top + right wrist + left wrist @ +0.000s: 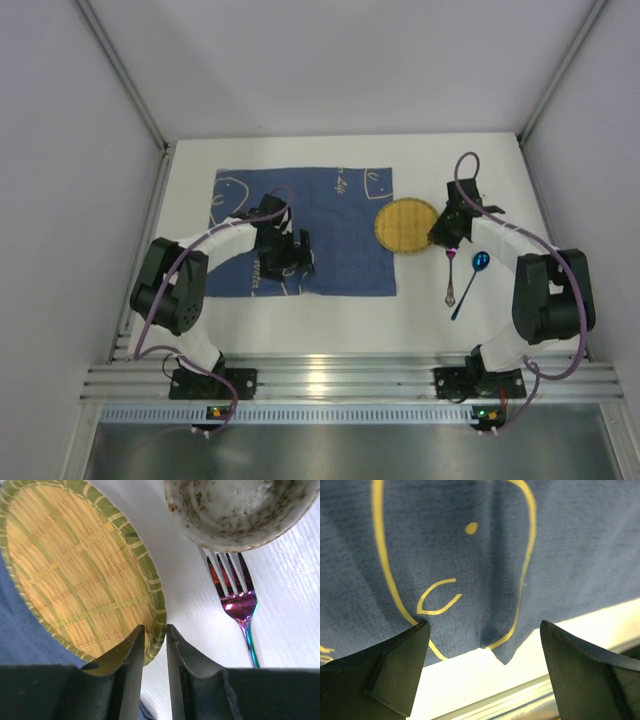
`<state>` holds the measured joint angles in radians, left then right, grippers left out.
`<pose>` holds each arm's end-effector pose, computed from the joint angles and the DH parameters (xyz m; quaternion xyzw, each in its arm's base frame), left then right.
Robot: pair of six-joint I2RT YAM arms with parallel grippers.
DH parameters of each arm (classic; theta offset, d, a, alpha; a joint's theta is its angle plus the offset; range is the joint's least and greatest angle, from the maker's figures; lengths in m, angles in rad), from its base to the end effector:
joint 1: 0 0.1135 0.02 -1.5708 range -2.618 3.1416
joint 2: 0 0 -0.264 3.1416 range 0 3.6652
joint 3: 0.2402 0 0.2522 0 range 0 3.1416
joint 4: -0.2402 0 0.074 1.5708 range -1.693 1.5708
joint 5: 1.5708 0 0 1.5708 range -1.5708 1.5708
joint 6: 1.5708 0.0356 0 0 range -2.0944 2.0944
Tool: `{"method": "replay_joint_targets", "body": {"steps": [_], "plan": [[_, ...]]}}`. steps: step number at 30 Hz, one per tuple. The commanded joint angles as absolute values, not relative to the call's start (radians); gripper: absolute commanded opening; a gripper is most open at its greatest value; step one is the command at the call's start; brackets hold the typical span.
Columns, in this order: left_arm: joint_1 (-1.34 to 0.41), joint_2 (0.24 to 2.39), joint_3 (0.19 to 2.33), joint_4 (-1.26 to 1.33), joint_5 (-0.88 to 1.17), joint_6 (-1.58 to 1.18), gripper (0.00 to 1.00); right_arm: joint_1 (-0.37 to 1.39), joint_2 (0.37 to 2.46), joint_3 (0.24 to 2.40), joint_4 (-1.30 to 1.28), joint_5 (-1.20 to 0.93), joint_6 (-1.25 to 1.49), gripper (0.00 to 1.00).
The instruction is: Set the dinner table for one person
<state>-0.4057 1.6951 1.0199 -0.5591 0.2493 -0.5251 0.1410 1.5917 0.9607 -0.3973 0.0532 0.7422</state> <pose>0.2880 -0.1333 0.1668 -0.0376 0.9777 -0.1841 0.0935 0.3124 0.0424 0.1876 0.2920 0.9178 0.0913 0.2531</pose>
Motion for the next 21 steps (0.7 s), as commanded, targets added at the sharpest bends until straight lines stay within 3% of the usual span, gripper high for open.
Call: {"method": "replay_joint_targets", "body": {"steps": [1, 7, 21], "plan": [[-0.442, 1.759, 1.041, -0.583, 0.426, -0.508, 0.97, 0.141, 1.485, 1.046, -0.449, 0.115, 0.684, 0.0], [-0.489, 1.824, 1.175, -0.693, 0.492, -0.462, 0.97, 0.152, 1.361, 1.107, -0.506, 0.094, 0.65, 0.0], [-0.5, 1.7, 1.393, -0.933, 0.143, -0.416, 0.98, 0.258, 1.246, 1.153, -0.525, -0.034, 0.698, 0.0]]}}
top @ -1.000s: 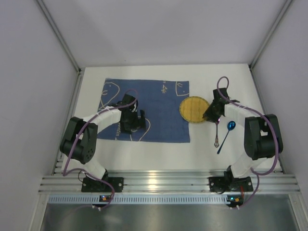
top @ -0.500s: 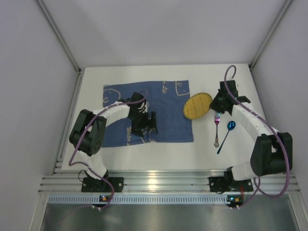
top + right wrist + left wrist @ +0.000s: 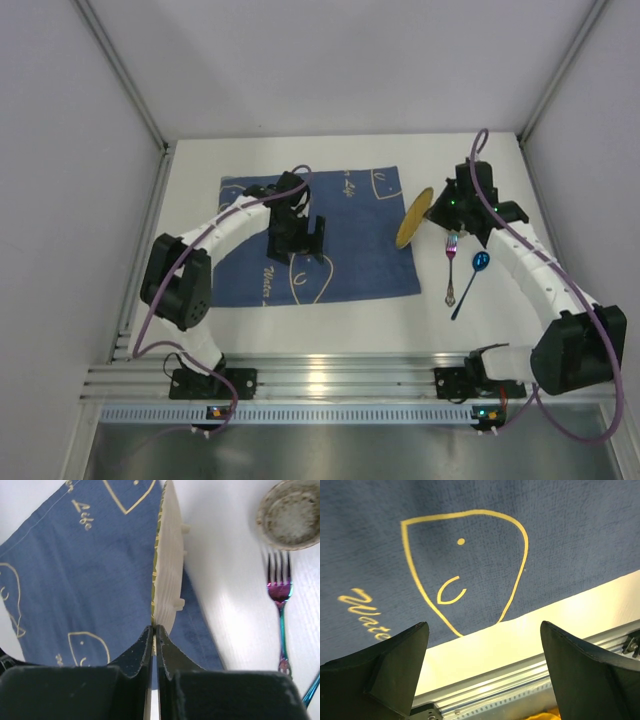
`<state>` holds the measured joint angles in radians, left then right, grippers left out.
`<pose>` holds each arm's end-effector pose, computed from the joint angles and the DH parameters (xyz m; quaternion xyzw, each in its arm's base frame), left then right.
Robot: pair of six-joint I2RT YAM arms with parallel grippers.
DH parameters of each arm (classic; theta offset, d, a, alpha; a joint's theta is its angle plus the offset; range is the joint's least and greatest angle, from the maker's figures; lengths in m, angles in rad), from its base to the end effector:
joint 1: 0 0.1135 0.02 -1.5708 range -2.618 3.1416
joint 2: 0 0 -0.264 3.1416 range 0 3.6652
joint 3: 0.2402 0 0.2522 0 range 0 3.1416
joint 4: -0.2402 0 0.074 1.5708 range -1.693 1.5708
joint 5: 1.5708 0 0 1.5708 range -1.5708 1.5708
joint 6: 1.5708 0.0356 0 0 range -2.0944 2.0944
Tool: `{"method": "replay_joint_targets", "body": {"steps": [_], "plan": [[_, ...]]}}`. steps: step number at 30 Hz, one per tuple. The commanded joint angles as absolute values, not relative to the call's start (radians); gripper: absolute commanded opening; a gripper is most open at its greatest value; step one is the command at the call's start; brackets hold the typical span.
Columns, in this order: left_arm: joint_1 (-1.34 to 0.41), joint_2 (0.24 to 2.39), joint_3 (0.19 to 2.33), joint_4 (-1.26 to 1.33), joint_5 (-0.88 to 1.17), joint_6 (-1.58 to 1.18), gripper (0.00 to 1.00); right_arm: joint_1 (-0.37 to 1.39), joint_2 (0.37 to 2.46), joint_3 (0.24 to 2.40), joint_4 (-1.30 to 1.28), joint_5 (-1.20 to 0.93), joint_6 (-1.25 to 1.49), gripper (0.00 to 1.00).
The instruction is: Set the dinner table for one person
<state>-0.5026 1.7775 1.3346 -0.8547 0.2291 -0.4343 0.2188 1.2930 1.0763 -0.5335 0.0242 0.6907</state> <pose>0.3033 -0.1759 0.2165 0.0492 0.9831 -0.1621 0.0696 0.2734 0.0599 0.2986 0.2190 0.8904 0.1652 0.3632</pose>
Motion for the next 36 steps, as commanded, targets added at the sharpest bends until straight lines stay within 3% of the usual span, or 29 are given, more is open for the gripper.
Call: {"method": "replay_joint_targets", "body": {"steps": [1, 12, 18, 19, 20, 21, 23, 26, 29, 36], "plan": [[-0.499, 1.683, 1.399, -0.94, 0.112, -0.417, 0.98, 0.274, 1.247, 1.179, -0.525, -0.041, 0.701, 0.0], [-0.456, 1.499, 1.348, -0.956, -0.041, -0.494, 0.98, 0.44, 1.364, 1.321, -0.359, -0.256, 0.752, 0.0], [-0.453, 1.436, 1.306, -0.962, -0.035, -0.509, 0.98, 0.443, 1.39, 1.325, -0.379, -0.219, 0.744, 0.0], [-0.451, 1.422, 1.293, -0.945, -0.028, -0.509, 0.98, 0.413, 1.387, 1.298, -0.396, -0.219, 0.742, 0.05], [-0.451, 1.417, 1.27, -0.936, -0.017, -0.508, 0.98, 0.393, 1.378, 1.28, -0.408, -0.219, 0.741, 0.35], [-0.451, 1.416, 1.26, -0.928, -0.005, -0.509, 0.98, 0.368, 1.368, 1.257, -0.425, -0.215, 0.732, 0.54], [-0.451, 1.416, 1.244, -0.917, 0.027, -0.512, 0.98, 0.286, 1.318, 1.171, -0.481, -0.196, 0.704, 0.75], [-0.453, 1.431, 1.238, -0.905, 0.052, -0.514, 0.98, 0.142, 1.228, 1.048, -0.569, -0.12, 0.649, 0.95], [-0.453, 1.462, 1.249, -0.894, 0.081, -0.506, 0.98, -0.029, 1.174, 0.947, -0.641, -0.1, 0.614, 0.97], [-0.456, 1.551, 1.31, -0.904, 0.121, -0.483, 0.98, -0.214, 1.138, 0.702, -0.6, -0.192, 0.684, 0.97]]}}
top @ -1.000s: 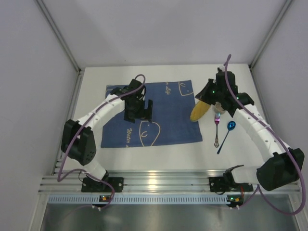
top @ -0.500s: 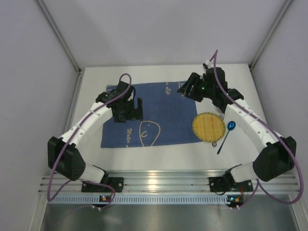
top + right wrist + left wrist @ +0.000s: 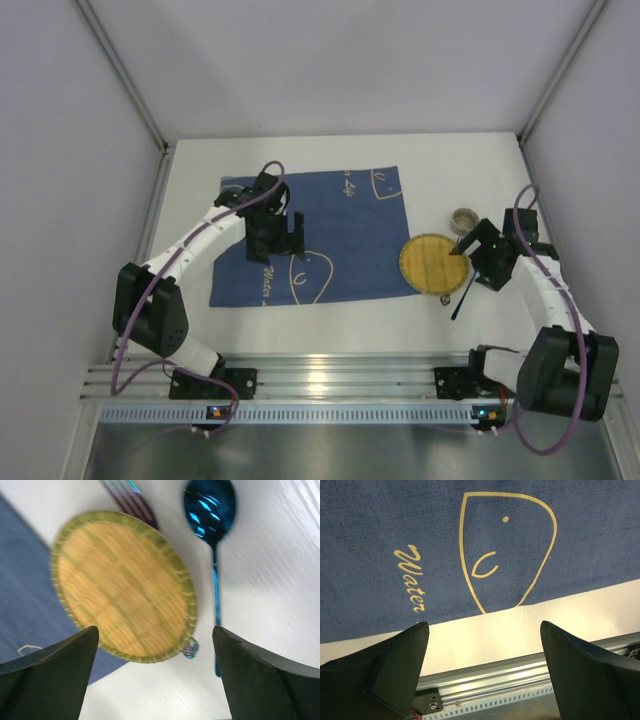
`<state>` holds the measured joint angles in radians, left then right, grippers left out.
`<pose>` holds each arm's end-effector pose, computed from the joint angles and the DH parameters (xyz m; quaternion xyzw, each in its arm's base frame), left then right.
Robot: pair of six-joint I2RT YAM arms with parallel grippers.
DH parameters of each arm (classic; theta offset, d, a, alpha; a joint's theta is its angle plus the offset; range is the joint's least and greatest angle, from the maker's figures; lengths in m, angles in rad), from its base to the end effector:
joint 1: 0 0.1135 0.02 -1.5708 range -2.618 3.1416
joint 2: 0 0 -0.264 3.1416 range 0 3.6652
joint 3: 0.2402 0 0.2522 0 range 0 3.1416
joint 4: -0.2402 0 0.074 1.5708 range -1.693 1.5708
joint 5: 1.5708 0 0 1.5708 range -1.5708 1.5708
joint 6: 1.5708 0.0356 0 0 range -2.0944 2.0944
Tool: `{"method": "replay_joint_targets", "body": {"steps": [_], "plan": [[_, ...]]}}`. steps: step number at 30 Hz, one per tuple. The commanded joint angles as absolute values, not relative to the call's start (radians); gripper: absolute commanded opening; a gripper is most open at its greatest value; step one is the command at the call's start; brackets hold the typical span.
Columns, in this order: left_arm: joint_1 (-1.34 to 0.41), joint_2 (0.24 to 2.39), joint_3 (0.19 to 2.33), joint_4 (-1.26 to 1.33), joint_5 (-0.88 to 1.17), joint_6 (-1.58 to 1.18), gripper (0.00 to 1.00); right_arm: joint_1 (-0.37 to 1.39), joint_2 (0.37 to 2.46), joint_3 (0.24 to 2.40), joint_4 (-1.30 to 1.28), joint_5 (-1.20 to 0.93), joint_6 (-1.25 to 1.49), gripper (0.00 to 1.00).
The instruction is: Set the dinner table for one person
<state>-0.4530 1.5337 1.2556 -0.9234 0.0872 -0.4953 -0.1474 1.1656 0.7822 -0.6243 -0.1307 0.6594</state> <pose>0.2699 -0.1349 0.2657 -0.0128 0.9820 -0.1219 0.1436 0.2221 -0.0283 0.2277 0.3596 0.8888 0.1309 0.2523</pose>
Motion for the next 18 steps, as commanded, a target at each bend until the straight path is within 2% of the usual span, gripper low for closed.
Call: {"method": "replay_joint_targets", "body": {"steps": [1, 9, 18], "plan": [[-0.456, 1.555, 1.318, -0.905, 0.124, -0.48, 0.98, -0.222, 1.14, 0.681, -0.579, -0.208, 0.692, 0.96], [-0.457, 1.548, 1.33, -0.956, 0.106, -0.448, 0.98, -0.232, 1.201, 0.582, -0.39, -0.258, 0.759, 0.93], [-0.457, 1.503, 1.279, -0.973, 0.097, -0.442, 0.98, -0.232, 1.209, 0.554, -0.318, -0.275, 0.787, 0.86]]}}
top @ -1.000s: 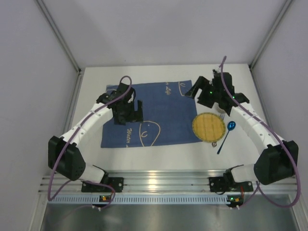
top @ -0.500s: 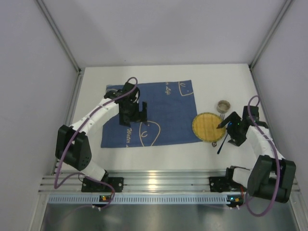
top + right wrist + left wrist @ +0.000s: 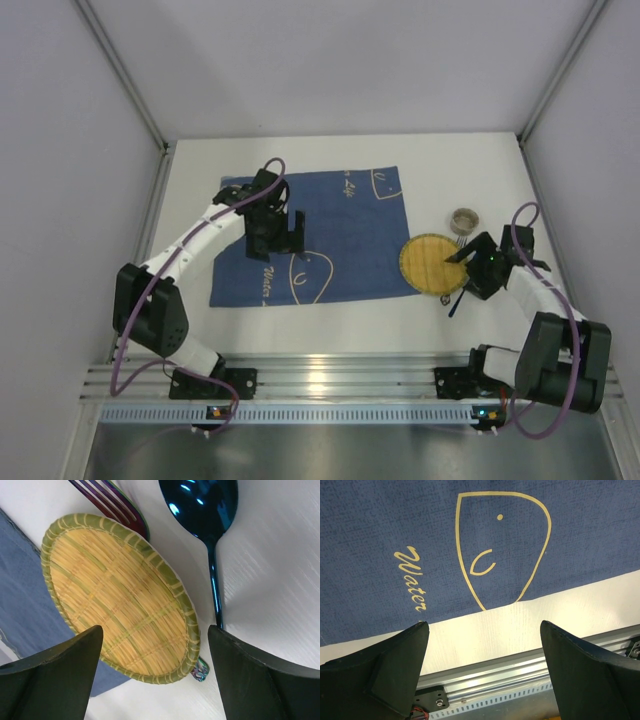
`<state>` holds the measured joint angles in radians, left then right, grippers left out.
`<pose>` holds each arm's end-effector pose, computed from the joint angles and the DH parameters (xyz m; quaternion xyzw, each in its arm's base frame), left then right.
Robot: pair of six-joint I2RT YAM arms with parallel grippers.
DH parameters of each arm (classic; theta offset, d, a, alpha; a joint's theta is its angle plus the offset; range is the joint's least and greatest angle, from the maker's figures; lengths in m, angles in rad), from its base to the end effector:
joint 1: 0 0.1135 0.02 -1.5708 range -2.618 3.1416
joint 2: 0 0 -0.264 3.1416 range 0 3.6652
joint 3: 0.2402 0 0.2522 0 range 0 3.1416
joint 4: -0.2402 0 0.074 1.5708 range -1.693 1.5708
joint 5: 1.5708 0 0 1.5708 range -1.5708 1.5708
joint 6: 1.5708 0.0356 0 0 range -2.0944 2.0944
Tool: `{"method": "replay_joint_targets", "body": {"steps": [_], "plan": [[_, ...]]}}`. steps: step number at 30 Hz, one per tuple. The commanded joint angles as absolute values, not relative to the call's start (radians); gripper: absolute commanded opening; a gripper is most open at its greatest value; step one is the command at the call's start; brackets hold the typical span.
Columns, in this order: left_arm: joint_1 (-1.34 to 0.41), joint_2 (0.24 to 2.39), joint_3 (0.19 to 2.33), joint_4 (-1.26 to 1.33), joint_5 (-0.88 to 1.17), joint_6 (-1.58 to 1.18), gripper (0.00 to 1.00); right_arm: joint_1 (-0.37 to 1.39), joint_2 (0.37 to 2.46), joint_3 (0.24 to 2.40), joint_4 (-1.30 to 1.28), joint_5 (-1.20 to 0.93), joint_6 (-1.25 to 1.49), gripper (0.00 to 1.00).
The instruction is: Set the dinner table for one person
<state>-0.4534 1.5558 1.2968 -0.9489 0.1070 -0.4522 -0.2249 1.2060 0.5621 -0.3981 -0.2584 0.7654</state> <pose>0.2743 -0.1379 0.2705 0.0102 0.9822 -0.1261 0.1390 0.2091 -0.0385 0.1674 0.4252 0.8582 0.1890 0.2165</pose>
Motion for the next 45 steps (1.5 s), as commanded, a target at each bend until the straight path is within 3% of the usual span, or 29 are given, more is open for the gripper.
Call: {"method": "replay_joint_targets", "body": {"steps": [1, 8, 11, 14, 15, 22, 26, 32, 40, 45], "plan": [[-0.457, 1.502, 1.278, -0.973, 0.101, -0.443, 0.98, -0.233, 1.21, 0.549, -0.308, -0.273, 0.791, 0.86], [-0.457, 1.494, 1.289, -0.992, 0.091, -0.434, 0.98, -0.233, 1.226, 0.488, -0.207, -0.275, 0.799, 0.78], [-0.457, 1.488, 1.281, -1.0, 0.098, -0.436, 0.98, -0.233, 1.217, 0.439, -0.149, -0.282, 0.814, 0.69], [-0.457, 1.474, 1.255, -1.005, 0.103, -0.431, 0.98, -0.233, 1.163, 0.321, -0.043, -0.291, 0.864, 0.53], [-0.457, 1.47, 1.24, -1.006, 0.104, -0.43, 0.98, -0.232, 1.128, 0.304, -0.013, -0.287, 0.879, 0.42], [-0.462, 1.45, 1.181, -0.994, 0.13, -0.448, 0.98, -0.235, 1.003, 0.236, -0.037, -0.25, 0.844, 0.01], [-0.479, 1.447, 1.18, -0.973, 0.135, -0.468, 0.98, -0.235, 0.898, 0.279, -0.136, -0.25, 0.839, 0.0], [-0.499, 1.442, 1.189, -0.962, 0.126, -0.502, 0.98, -0.233, 0.914, 0.504, -0.308, -0.262, 0.793, 0.0], [-0.505, 1.451, 1.275, -0.995, 0.037, -0.518, 0.98, -0.195, 1.02, 0.883, -0.451, -0.336, 0.782, 0.0], [-0.503, 1.431, 1.322, -0.999, -0.136, -0.567, 0.98, -0.02, 1.153, 1.13, -0.466, -0.383, 0.822, 0.0]]}}
